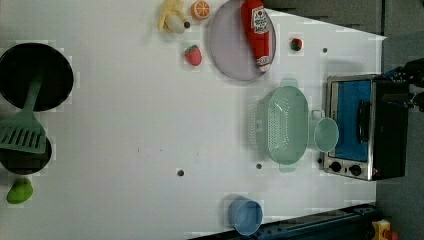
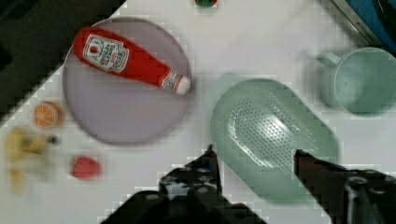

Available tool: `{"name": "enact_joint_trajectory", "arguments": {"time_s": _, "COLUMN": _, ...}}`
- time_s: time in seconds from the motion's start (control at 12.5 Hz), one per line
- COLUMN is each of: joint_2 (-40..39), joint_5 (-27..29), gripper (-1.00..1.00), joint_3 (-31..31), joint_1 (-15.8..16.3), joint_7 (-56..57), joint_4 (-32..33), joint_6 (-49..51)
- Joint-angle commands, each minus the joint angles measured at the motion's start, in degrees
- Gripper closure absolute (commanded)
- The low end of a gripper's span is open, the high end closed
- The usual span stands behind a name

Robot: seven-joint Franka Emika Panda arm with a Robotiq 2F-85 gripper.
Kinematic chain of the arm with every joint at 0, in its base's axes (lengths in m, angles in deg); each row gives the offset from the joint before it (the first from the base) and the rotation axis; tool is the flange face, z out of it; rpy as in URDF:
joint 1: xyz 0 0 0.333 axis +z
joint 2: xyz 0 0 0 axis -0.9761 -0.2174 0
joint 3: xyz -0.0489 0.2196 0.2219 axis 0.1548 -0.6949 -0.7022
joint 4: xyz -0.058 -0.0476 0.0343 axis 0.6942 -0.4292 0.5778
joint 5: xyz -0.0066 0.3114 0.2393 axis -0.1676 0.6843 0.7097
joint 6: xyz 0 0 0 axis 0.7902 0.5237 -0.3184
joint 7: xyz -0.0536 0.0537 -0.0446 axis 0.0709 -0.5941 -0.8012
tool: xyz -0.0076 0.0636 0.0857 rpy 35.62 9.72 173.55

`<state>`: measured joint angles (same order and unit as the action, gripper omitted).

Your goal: Drag strainer right to left.

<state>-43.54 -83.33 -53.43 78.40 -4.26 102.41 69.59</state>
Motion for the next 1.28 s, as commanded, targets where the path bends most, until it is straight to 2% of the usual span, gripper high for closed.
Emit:
{"name": "enact_joint_trajectory", "arguments": {"time_s": 0.08, "joint_2": 31.86, "joint_5": -1.64, "gripper": -0.6, "joint_3": 2.63, "joint_1": -1.54, "joint_7": -5.83, "joint_4": 17.07, "joint_6": 14.28}}
{"name": "enact_joint_trajectory", "arguments": {"time_s": 0.24, "joint_2": 31.78, "joint_5": -1.61, "gripper": -0.99, "joint_3": 2.6, "joint_1": -1.51, "joint_7": -5.84, "joint_4": 17.69, "joint_6": 14.15}}
{"name": "enact_joint_trajectory", "arguments": {"time_s": 0.48, "joint_2": 30.07, "joint_5": -1.6, "gripper": -1.0, "joint_3": 2.32, "joint_1": -1.45, "joint_7": -7.05, "joint_4": 21.85, "joint_6": 11.18}}
{"name": "enact_joint_trajectory", "arguments": {"time_s": 0.72, "joint_2": 26.31, "joint_5": -1.58, "gripper": -1.0, "joint_3": 2.13, "joint_1": -1.45, "joint_7": -11.35, "joint_4": 28.73, "joint_6": 4.11}}
{"name": "enact_joint_trajectory", "arguments": {"time_s": 1.12, "joint_2": 15.82, "joint_5": -1.58, "gripper": -1.0, "joint_3": 0.4, "joint_1": -1.33, "joint_7": -27.03, "joint_4": 39.7, "joint_6": -17.26}}
{"name": "enact_joint_trajectory", "arguments": {"time_s": 1.28, "joint_2": 9.79, "joint_5": -1.58, "gripper": -1.0, "joint_3": -0.56, "joint_1": -1.31, "joint_7": -31.96, "joint_4": 40.78, "joint_6": -26.62}}
